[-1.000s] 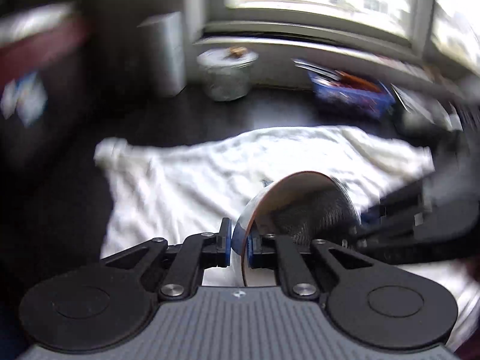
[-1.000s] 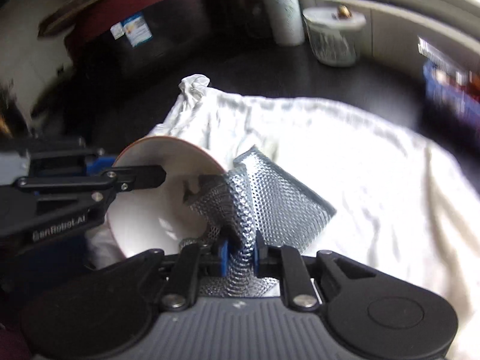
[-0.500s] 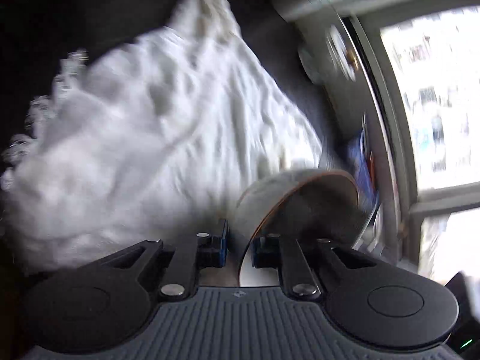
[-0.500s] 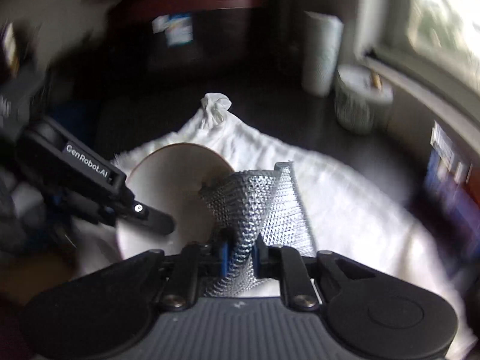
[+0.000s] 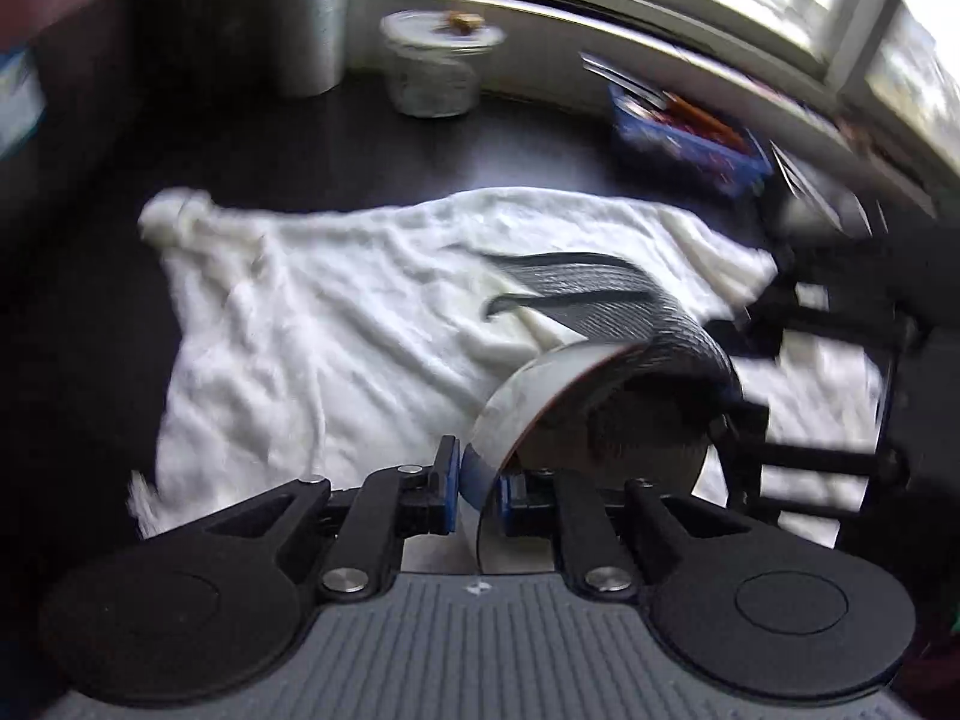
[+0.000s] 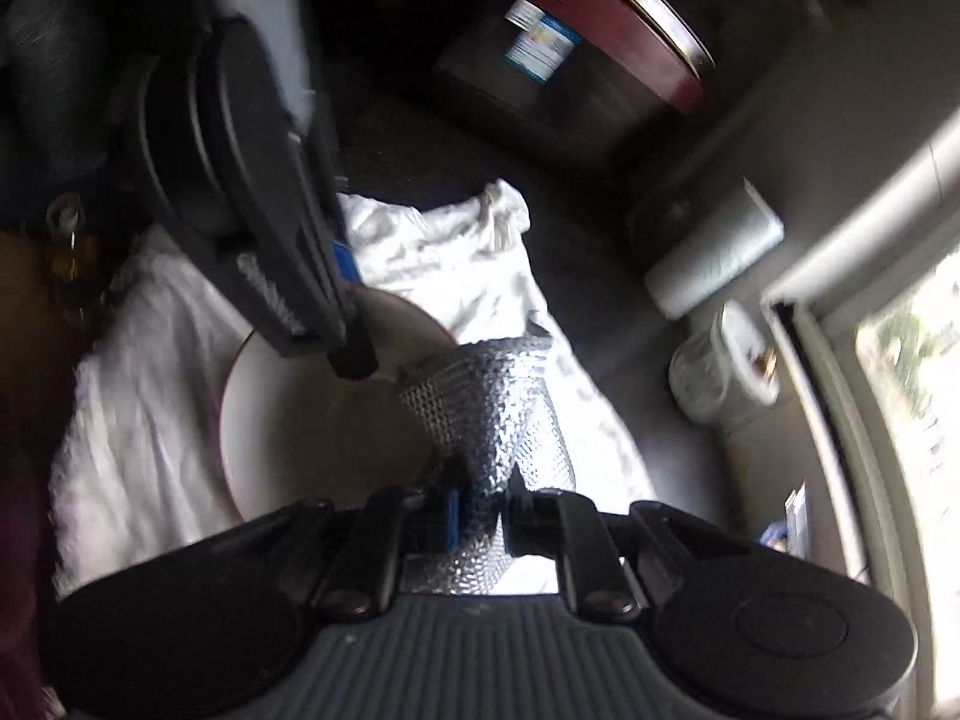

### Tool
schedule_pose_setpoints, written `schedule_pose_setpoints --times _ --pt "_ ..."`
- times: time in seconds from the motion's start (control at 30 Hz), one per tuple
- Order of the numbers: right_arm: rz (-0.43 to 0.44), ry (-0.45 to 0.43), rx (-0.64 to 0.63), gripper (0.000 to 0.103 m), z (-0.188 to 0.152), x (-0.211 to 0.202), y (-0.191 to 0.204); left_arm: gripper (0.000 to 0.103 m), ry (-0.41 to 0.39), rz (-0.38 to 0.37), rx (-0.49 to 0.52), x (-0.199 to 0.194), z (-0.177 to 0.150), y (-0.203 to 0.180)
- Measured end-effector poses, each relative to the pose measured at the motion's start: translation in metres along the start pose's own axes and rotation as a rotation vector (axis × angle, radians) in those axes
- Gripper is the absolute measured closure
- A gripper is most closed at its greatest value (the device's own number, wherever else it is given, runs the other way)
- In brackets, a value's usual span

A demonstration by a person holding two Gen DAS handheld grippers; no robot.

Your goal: Clean bowl

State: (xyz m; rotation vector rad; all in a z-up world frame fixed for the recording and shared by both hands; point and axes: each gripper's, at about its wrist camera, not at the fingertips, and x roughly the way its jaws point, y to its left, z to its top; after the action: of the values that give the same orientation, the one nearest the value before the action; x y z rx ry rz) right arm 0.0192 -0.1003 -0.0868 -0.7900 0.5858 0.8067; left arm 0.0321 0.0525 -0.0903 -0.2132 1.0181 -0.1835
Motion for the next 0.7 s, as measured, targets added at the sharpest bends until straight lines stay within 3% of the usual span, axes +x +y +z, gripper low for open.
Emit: schedule_pose_setpoints --times 0.1,0.23,0.4,0.5,0.53,0.7 --pt "0.123 0.024 0.299 0.088 -0.008 0.01 -0.023 0.091 -0.015 -0.047 -0.184 0.001 -0.01 0.021" --pt "0.252 0.014 0.606 0.087 -0.029 0.025 -0.04 0.089 -0.014 -0.165 -0.449 0.008 -0.026 0.052" --pt "0.312 -0.027 0.834 0.086 -0.044 0.029 -0.054 0.089 0.041 -0.326 -0.754 0.029 -0.044 0.077" --pt "0.202 -0.044 0.657 0.089 -0.029 0.015 -0.048 0.089 0.09 -0.377 -0.778 0.044 -0.047 0.069" --pt "0.175 -0.039 0.599 0.089 -0.027 0.014 -0.044 0.089 0.098 -0.367 -0.742 0.045 -0.044 0.066" --pt "0.072 -0.031 0.297 0.09 -0.017 0.008 -0.024 0.089 0.078 -0.17 -0.303 0.025 -0.015 0.026"
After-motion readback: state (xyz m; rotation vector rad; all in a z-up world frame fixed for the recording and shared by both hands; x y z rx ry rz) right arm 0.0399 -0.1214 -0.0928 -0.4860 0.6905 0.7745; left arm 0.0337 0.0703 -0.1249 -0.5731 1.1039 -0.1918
